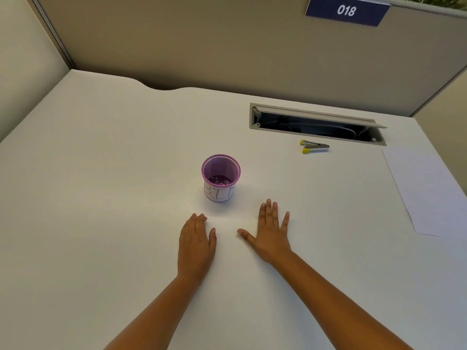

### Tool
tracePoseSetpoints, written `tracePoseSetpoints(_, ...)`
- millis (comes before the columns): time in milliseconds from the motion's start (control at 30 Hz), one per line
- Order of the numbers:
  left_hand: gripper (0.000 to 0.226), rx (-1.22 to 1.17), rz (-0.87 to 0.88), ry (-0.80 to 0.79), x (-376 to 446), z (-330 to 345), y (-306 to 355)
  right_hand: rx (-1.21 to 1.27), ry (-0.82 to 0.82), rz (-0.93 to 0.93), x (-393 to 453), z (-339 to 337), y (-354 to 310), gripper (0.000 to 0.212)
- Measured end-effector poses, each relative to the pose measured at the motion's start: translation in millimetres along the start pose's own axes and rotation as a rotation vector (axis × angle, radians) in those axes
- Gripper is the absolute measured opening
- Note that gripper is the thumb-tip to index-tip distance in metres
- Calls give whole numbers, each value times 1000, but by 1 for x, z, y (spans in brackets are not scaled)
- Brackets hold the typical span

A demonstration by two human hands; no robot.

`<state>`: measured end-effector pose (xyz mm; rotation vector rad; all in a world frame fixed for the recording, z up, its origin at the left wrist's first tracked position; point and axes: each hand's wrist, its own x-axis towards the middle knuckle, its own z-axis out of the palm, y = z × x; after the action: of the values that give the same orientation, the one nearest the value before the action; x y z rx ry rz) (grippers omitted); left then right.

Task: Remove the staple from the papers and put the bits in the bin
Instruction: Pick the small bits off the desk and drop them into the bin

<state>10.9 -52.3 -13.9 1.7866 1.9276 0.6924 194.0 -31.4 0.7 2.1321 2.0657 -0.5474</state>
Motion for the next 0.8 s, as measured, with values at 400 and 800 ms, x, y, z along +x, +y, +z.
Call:
tracePoseSetpoints(400,55,-9,-12,-10,0,0,0,327,229,106,-13,-10,26,46)
tracePoseSetpoints(800,52,-5,-5,2,0,-1,2,601,301,136,11,-10,19,26)
